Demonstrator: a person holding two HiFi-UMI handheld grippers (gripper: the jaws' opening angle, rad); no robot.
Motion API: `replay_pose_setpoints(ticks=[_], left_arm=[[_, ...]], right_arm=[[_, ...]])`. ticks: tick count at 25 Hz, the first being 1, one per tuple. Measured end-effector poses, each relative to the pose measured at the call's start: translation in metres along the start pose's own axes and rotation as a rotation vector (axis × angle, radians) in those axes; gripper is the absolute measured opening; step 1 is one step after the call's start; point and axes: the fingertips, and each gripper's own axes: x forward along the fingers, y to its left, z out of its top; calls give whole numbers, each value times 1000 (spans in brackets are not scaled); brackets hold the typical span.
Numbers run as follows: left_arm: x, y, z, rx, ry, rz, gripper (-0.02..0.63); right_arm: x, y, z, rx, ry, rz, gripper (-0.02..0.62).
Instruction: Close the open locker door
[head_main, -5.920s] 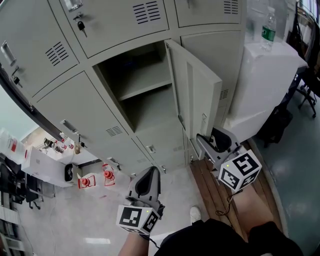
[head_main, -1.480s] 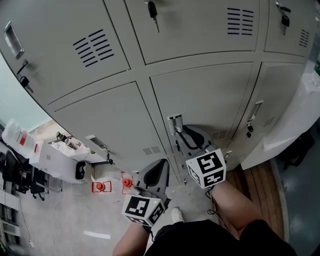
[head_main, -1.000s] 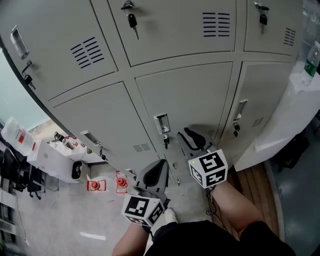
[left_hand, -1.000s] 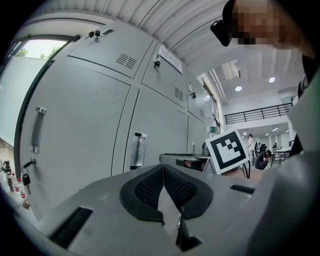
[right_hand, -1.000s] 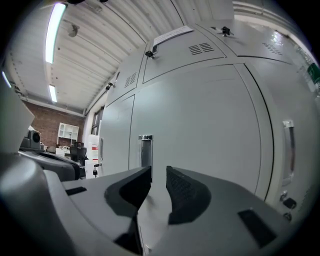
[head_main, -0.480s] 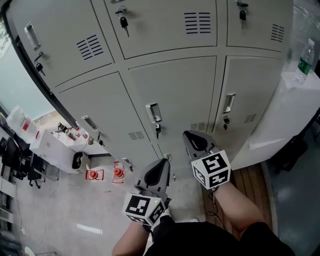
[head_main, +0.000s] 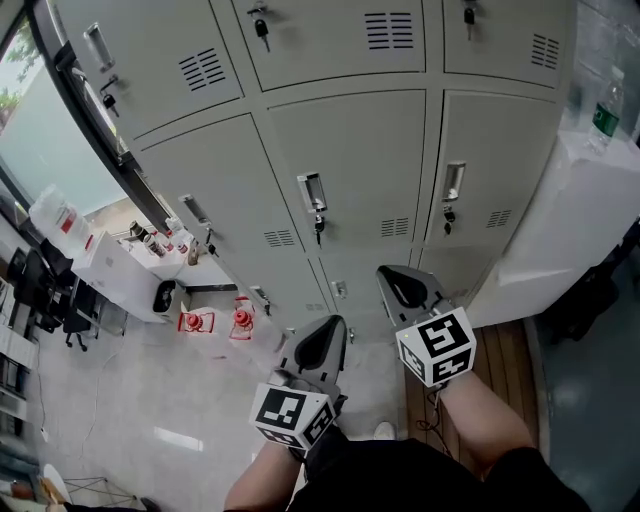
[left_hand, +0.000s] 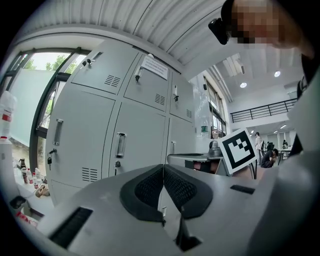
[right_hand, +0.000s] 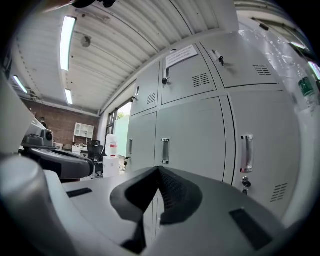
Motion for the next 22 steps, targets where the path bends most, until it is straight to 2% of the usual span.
replay_pose_setpoints(ticks=[7,19,22], left_arm=[[-26,-3,1,1,-3,4,17],[-87,3,11,7,-23,-81,17],[-104,3,9,-17,-26,-100,17]], right_arm=[[-29,23,-4,18,8,2,53],[-64,88,0,62,3,-73,53],[-75,107,-2,62,16,-88,52]])
